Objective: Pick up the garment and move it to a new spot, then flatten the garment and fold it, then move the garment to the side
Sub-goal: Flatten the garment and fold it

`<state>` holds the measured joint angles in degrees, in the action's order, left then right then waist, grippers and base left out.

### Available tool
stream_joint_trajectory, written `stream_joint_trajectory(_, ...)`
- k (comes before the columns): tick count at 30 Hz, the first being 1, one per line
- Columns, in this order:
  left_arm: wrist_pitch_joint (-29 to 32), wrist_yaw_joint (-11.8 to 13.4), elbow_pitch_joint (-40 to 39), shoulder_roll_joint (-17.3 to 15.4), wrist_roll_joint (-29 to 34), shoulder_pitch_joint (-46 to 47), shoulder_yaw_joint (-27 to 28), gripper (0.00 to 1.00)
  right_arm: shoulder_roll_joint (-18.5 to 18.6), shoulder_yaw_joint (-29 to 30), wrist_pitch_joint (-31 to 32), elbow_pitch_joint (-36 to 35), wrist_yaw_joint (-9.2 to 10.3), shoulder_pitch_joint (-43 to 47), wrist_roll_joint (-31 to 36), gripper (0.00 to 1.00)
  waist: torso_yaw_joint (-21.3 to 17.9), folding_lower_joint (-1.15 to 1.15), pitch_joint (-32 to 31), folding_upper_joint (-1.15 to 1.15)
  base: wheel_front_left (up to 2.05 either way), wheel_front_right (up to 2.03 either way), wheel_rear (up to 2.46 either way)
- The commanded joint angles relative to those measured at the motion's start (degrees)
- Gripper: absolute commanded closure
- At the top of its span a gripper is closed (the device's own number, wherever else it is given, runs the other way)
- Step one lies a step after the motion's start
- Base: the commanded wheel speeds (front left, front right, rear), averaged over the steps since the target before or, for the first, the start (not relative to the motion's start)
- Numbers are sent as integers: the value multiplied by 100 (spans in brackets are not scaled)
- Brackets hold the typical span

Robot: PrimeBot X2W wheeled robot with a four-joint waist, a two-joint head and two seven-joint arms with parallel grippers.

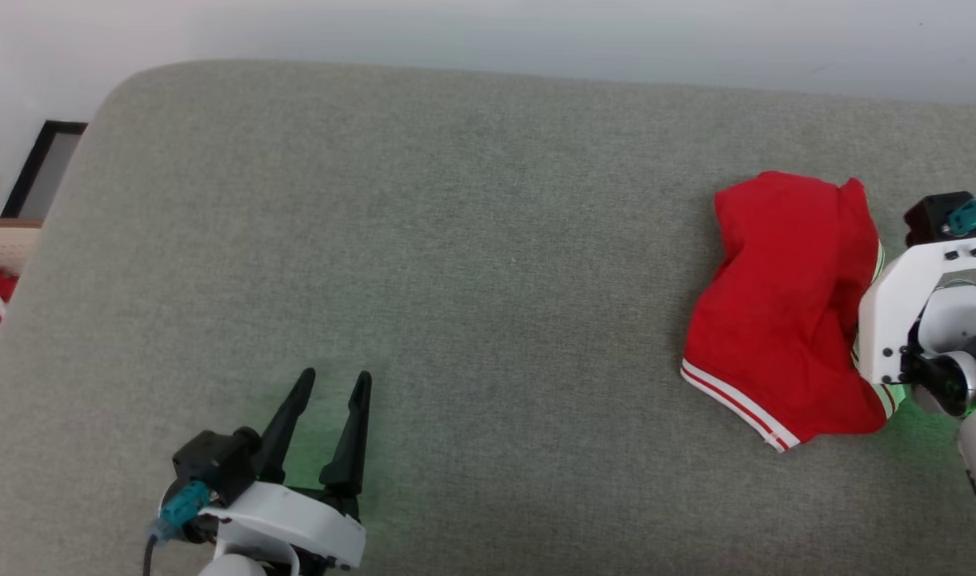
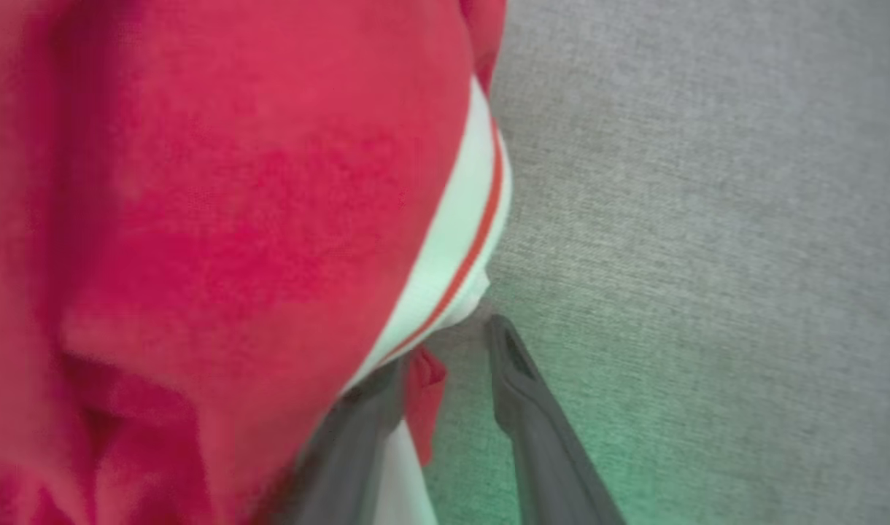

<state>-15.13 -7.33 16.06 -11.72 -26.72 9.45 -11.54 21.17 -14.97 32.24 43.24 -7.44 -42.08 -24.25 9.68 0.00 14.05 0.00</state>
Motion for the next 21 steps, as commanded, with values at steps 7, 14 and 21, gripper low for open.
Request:
stream_joint_trajectory(7,1,-22,89,-39,-56,40,-39,0,78,-183,-400,166,-6,-74,-277,100,-160,0,-119,0,0,0,0)
stream_joint_trajectory(14,1,-23,111,-47,-68,-85,10,0,347,-99,-687,34,-6,-34,-450,100,-330,0,-251,0,0,0,0)
stream_joint_trajectory(21,1,-23,85,-46,-55,-160,42,0,951,234,-721,-320,-5,247,-305,100,-445,0,-305,0,0,0,0)
